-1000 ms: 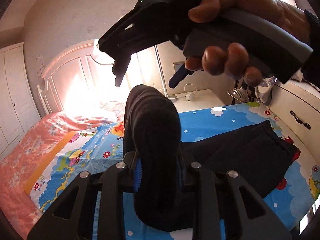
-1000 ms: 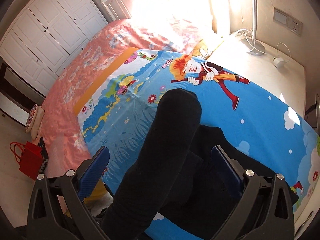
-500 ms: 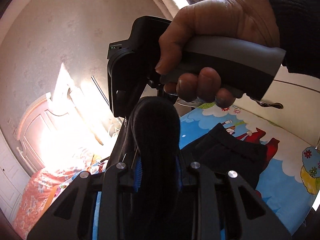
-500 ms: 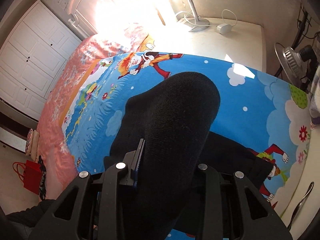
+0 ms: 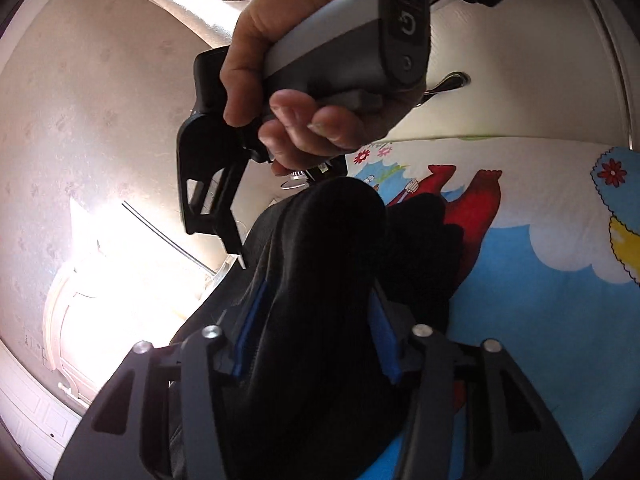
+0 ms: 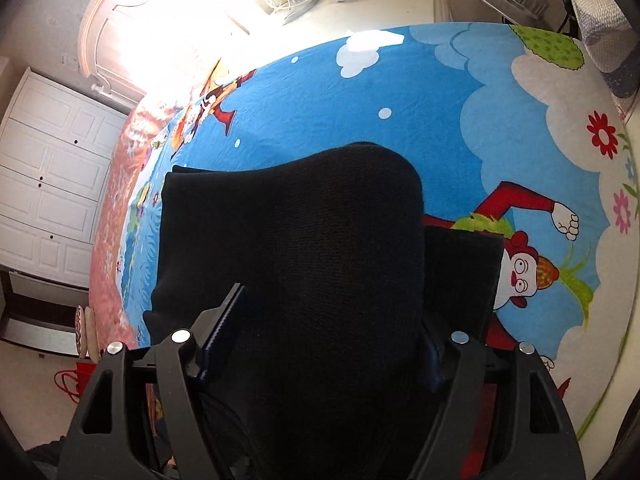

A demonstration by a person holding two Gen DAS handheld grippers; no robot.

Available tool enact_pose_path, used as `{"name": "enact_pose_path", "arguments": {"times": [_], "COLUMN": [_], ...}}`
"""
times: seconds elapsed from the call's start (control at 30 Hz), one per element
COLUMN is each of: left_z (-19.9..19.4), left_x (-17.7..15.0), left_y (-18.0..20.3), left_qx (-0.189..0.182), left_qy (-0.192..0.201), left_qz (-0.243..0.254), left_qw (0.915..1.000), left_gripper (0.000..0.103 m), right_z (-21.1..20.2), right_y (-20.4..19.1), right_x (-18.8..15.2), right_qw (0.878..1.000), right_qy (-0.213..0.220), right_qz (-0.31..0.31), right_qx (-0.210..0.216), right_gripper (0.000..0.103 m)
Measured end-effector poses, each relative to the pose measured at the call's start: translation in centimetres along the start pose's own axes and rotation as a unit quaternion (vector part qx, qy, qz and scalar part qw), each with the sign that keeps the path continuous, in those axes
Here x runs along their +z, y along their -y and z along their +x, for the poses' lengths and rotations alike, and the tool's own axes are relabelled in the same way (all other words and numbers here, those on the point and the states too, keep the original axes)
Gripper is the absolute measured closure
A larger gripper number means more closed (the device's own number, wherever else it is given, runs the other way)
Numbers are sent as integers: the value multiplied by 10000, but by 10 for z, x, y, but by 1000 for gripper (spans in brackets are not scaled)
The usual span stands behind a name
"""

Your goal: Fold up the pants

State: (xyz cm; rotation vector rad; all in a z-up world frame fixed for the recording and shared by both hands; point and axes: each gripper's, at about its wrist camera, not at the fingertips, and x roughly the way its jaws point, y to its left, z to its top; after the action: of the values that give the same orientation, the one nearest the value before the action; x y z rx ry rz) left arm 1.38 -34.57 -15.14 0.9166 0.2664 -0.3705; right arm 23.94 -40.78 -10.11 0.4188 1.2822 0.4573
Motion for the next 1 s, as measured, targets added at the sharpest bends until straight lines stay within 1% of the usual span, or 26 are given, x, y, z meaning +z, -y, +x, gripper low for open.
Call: {"name": "enact_pose_path", "arguments": {"times": [0.03, 0.07, 0.1, 0.13, 0.2, 0.3, 0.37, 0.4, 0.43, 0.47, 0.5, 0.53, 0.57, 0.6, 0.63, 0.67, 0.73, 0.8, 0.83, 0.87, 0.9, 0.93, 0.97, 1.0], "left_z": [1, 2, 3, 0, -7, -13, -11, -11, -7, -6, -12, -20, -32, -45, -57, -68, -87, -98, -99, -102, -106, -115, -116, -118], "left_x": [1, 2, 2, 2, 5, 12, 13, 10, 6, 2, -1, -3, -5, -9, -17, -27, -58, -97, -114, -135, -155, -174, -190, -196], "left_y": [3, 6, 8, 6, 0, -3, 3, 11, 18, 21, 20, 11, -2, -18, -36, -56, -99, -132, -144, -156, -167, -180, -184, -185], "left_qx": [30, 68, 86, 99, 181, 224, 105, -63, -303, -460, -478, -745, -1126, -1352, -1417, -1489, -1669, -1616, -1616, -1602, -1642, -1762, -1888, -1953], "left_qy": [-1, 15, 23, 29, 111, 227, 234, 195, 112, 100, 229, 345, 510, 681, 754, 789, 806, 683, 543, 363, 181, -9, -154, -230], "left_qz": [56, 120, 172, 192, 192, 206, 290, 378, 436, 416, 370, 251, 39, -222, -517, -882, -1719, -2288, -2483, -2655, -2852, -3028, -3131, -3104], "left_qw": [10000, 9999, 9998, 9998, 9996, 9993, 9993, 9991, 9985, 9980, 9979, 9963, 9923, 9882, 9857, 9817, 9675, 9575, 9536, 9500, 9441, 9366, 9307, 9300], "left_gripper": [75, 77, 79, 80, 81, 81, 81, 81, 79, 77, 74, 71, 70, 66, 52, 49, 47, 47, 47, 47, 47, 47, 47, 48], "right_z": [2, 5, 5, 2, -12, -32, -34, -30, -23, -16, -12, -11, -10, -11, -11, -10, -8, -11, -15, -21, -30, -39, -44, -48], "right_y": [-2, -2, -3, -2, -1, -1, 2, 5, 7, 8, 7, 5, 3, 3, -1, -3, -9, -16, -23, -33, -46, -62, -78, -94], "right_x": [2, 3, 3, 2, -1, -4, -10, -15, -19, -26, -32, -37, -39, -41, -43, -43, -45, -46, -47, -48, -50, -52, -53, -53], "right_qw": [9999, 9998, 9992, 9985, 9993, 9989, 9974, 9960, 9933, 9886, 9832, 9780, 9746, 9719, 9671, 9605, 9458, 9331, 9226, 9071, 8883, 8741, 8694, 8748], "right_qy": [14, 27, 34, 12, 90, 359, 446, 436, 422, 498, 661, 821, 907, 959, 1008, 1064, 1186, 1236, 1248, 1327, 1514, 1768, 1977, 2093], "right_qz": [-41, -58, -108, -157, -128, -95, -118, -123, -174, -300, -455, -571, -597, -585, -630, -723, -849, -960, -1024, -1075, -1157, -1281, -1399, -1505], "right_qx": [-94, -196, -393, -527, -336, -299, -560, -773, -1058, -1389, -1641, -1831, -1957, -2071, -2247, -2470, -2900, -3239, -3503, -3848, -4178, -4339, -4307, -4103], "right_gripper": [30, 36, 55, 66, 74, 75, 75, 75, 72, 67, 56, 51, 50, 46, 40, 36, 22, 18, 18, 18, 17, 14, 12, 7]}}
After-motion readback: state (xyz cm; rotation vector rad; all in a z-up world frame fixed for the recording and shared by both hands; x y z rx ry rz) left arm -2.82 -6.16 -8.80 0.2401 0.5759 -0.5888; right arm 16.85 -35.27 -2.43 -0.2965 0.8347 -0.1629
